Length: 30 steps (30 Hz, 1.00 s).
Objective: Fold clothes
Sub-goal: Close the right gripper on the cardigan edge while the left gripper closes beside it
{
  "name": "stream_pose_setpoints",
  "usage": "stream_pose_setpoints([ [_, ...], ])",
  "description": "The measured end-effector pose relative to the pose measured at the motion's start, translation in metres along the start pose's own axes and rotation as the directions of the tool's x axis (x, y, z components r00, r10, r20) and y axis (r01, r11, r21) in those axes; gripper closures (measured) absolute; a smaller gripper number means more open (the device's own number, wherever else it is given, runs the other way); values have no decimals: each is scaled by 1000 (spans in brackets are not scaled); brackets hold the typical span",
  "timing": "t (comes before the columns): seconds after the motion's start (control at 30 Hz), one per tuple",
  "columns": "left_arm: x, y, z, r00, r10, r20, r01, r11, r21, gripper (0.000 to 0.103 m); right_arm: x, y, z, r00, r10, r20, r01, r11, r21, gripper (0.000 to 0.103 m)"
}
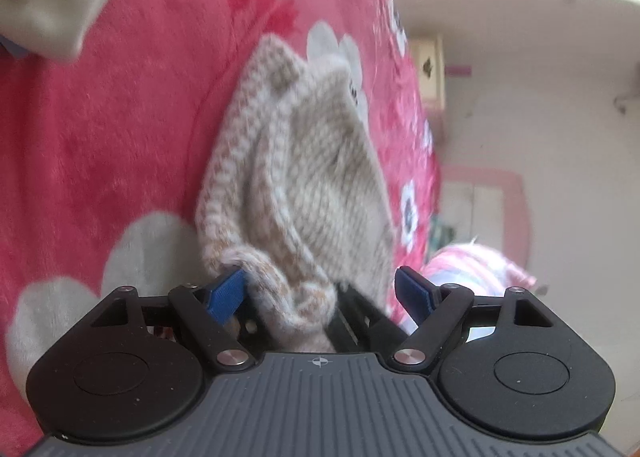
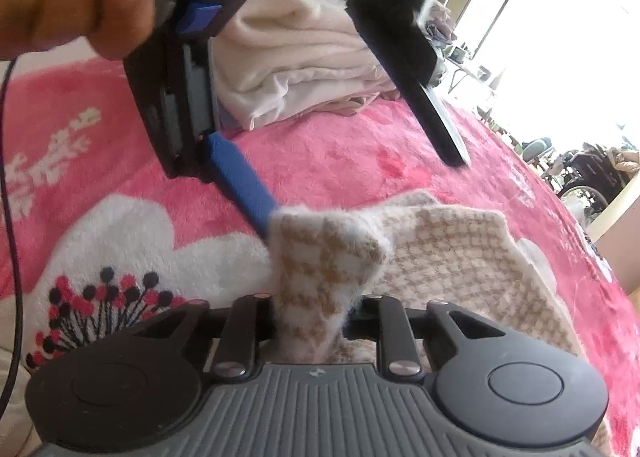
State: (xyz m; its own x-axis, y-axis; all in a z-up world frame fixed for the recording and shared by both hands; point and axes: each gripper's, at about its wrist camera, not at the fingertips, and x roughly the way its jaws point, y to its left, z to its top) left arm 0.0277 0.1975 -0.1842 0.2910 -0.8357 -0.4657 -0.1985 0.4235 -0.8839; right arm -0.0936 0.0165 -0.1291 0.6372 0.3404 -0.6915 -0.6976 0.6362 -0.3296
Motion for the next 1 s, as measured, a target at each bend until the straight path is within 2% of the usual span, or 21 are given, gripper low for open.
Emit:
stream_pose_setpoints([
  [0.1, -3, -10, 6, 996, 56, 71, -60, 997, 57, 22, -3, -5, 1, 1000, 13, 5, -13, 1000, 10, 85],
  [0.2, -4, -22, 12, 984, 110, 140, -127, 986, 113, 22, -9, -9, 0, 1000, 20, 18, -20, 999, 28, 86],
  [0.33, 16, -36, 19, 964, 213, 161, -243, 948, 204, 21, -18, -14, 0, 999, 35, 40, -37, 998, 56, 87],
  [0.4, 27, -33, 29, 954, 251, 166, -283, 937, 207, 21, -20, -18, 1, 998, 42, 47, -46, 996, 71, 87],
  [0.53, 41, -23, 45, 963, 232, 137, -257, 943, 209, 21, -25, -21, 2, 997, 43, 59, -47, 996, 73, 88],
  [0.67, 61, -25, 61, 951, 282, 124, -304, 924, 232, 22, -31, -25, 4, 996, 46, 73, -52, 995, 85, 88],
  [0.73, 66, -26, 67, 951, 284, 122, -305, 924, 232, 24, -35, -27, 5, 996, 46, 80, -54, 994, 91, 88],
  [0.83, 71, -28, 74, 955, 274, 117, -294, 929, 225, 35, -41, -32, 5, 994, 45, 98, -55, 993, 100, 88],
  [0.9, 75, -29, 80, 957, 267, 114, -286, 932, 220, 56, -46, -36, 5, 993, 43, 111, -55, 993, 109, 89],
  [0.93, 76, -31, 80, 957, 264, 123, -286, 932, 221, 60, -48, -38, 4, 992, 42, 115, -55, 992, 117, 89],
  [0.97, 76, -36, 77, 955, 262, 141, -289, 930, 226, 70, -51, -41, 4, 992, 40, 120, -56, 991, 125, 89],
  [1.0, 77, -40, 75, 952, 260, 159, -292, 928, 231, 74, -53, -44, 4, 991, 40, 125, -57, 989, 134, 89],
])
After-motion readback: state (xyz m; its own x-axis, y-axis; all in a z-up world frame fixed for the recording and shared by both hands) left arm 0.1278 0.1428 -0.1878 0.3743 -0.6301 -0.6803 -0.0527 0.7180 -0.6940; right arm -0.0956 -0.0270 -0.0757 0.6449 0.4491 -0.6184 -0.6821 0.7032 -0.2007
